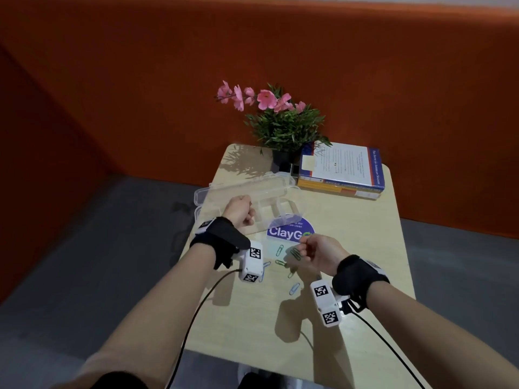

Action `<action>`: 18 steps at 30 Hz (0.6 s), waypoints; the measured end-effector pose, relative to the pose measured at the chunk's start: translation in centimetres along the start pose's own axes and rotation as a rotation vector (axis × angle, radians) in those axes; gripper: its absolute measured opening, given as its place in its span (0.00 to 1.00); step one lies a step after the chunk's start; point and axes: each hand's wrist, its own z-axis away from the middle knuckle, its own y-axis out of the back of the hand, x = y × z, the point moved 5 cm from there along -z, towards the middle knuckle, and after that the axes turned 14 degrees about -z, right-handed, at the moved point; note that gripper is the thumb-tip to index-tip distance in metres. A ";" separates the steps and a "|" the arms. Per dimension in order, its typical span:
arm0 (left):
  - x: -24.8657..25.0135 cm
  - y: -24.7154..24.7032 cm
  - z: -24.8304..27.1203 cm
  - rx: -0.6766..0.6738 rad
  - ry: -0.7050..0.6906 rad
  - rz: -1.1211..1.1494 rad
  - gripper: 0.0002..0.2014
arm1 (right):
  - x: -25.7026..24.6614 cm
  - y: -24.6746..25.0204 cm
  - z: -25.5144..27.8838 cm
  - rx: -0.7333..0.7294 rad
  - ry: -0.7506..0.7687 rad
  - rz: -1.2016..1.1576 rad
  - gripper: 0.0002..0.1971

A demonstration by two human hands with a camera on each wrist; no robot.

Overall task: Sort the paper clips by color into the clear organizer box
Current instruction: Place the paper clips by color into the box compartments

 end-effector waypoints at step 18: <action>0.3 1.4 -3.1 -0.052 0.061 -0.251 0.12 | -2.0 -2.6 0.3 -0.074 0.051 0.122 0.14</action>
